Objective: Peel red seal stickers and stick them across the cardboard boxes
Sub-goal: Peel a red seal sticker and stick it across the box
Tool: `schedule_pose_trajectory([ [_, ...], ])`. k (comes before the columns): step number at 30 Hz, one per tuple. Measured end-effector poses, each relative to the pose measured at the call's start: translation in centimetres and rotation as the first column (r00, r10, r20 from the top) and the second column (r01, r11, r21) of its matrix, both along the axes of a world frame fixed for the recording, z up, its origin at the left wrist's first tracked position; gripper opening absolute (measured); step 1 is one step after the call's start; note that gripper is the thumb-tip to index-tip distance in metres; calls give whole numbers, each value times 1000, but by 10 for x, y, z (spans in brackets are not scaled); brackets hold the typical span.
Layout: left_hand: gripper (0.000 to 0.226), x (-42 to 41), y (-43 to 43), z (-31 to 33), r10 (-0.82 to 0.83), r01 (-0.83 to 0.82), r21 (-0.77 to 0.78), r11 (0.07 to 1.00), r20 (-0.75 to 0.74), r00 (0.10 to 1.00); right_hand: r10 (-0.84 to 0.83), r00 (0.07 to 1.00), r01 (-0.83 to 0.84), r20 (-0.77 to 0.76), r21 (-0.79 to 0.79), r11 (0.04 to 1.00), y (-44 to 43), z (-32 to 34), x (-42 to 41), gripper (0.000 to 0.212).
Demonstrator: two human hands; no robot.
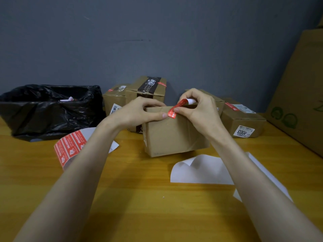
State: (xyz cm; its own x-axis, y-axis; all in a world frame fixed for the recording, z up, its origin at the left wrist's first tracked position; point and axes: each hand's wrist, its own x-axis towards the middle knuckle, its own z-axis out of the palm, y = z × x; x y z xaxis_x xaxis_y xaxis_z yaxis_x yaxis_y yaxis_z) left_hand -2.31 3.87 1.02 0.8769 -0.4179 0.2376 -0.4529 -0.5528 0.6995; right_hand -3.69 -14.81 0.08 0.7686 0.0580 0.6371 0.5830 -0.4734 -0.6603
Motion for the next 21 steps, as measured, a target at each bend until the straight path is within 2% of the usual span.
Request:
schedule_pose_trajectory([
  [3, 31, 0, 1, 0, -3, 3, -4, 1000, -3, 1000, 6, 1000, -6, 0, 1, 1000, -1, 0, 0, 17],
  [15, 31, -2, 1, 1, -35, 35, -7, 999, -17, 999, 26, 999, -26, -46, -19, 999, -5, 5, -3, 16],
  [21, 28, -3, 1, 2, -37, 37, 0, 999, -12, 999, 71, 995, -59, -66, 170, 984, -15, 12, -1, 24],
])
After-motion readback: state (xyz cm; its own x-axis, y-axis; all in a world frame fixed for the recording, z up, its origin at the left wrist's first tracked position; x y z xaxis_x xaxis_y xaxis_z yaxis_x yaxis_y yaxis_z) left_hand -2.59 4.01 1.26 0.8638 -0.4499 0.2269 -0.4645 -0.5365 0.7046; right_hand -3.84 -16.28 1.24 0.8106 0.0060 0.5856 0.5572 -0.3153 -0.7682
